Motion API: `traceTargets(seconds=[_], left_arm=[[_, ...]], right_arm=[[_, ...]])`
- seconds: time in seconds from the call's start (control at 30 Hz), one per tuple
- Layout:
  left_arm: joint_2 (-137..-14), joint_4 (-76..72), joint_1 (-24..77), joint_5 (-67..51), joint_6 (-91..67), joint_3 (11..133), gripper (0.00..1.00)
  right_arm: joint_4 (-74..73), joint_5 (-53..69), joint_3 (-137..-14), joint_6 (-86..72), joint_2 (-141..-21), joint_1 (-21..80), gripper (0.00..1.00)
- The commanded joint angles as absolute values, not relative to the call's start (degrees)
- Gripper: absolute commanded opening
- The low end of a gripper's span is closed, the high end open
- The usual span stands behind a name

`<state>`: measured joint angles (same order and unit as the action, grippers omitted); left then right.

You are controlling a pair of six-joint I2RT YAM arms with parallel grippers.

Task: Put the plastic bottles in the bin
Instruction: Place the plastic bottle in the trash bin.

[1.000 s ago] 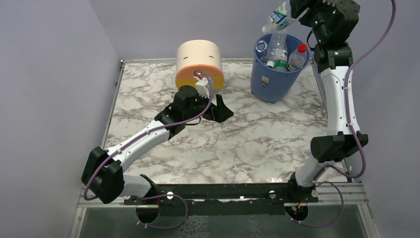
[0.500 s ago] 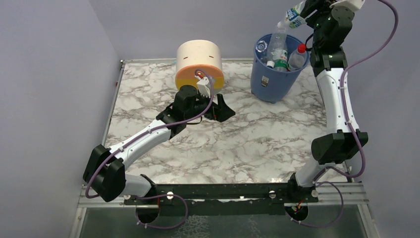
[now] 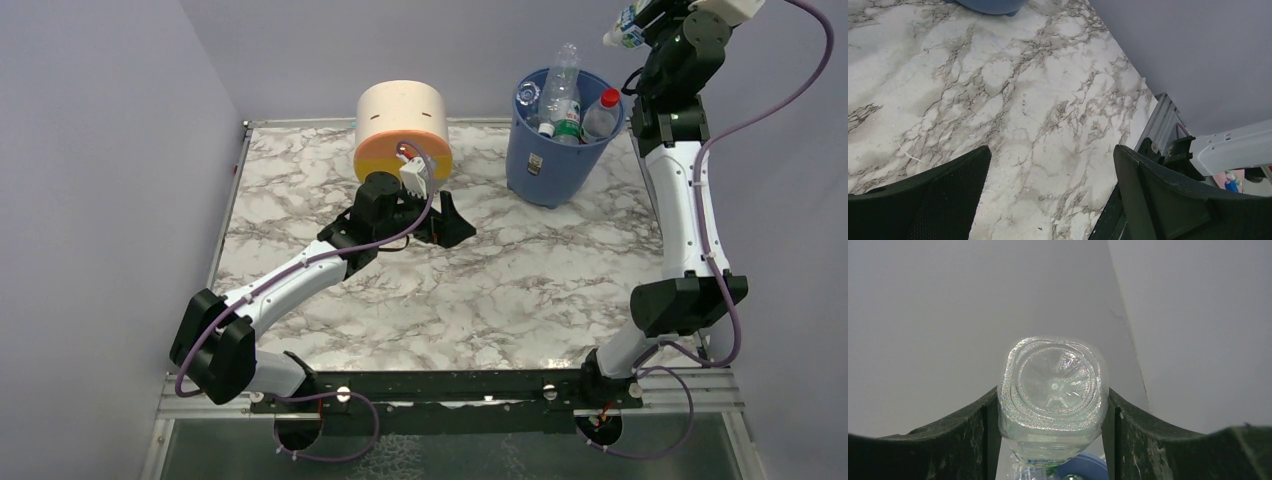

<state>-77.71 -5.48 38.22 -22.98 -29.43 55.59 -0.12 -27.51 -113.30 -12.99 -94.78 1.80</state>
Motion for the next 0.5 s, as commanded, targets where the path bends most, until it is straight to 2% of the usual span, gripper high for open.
traceTargets(seconds=[0.0, 0.3, 0.47], left_arm=[[-77.8, -6.9, 38.2, -24.9, -28.2, 56.1, 0.99], [-76.9, -5.7, 38.1, -24.8, -27.2, 55.8, 0.99], [-76.6, -5.7, 38.1, -24.7, -27.1, 55.5, 0.99]], right_arm=[[-1.7, -32.1, -116.2, -10.4, -96.4, 1.6, 0.44], [-7.8, -31.9, -122.2, -11.1, -102.8, 1.6, 0.45], [-8.5, -31.2, -121.1, -11.7, -104.1, 1.7, 0.45]])
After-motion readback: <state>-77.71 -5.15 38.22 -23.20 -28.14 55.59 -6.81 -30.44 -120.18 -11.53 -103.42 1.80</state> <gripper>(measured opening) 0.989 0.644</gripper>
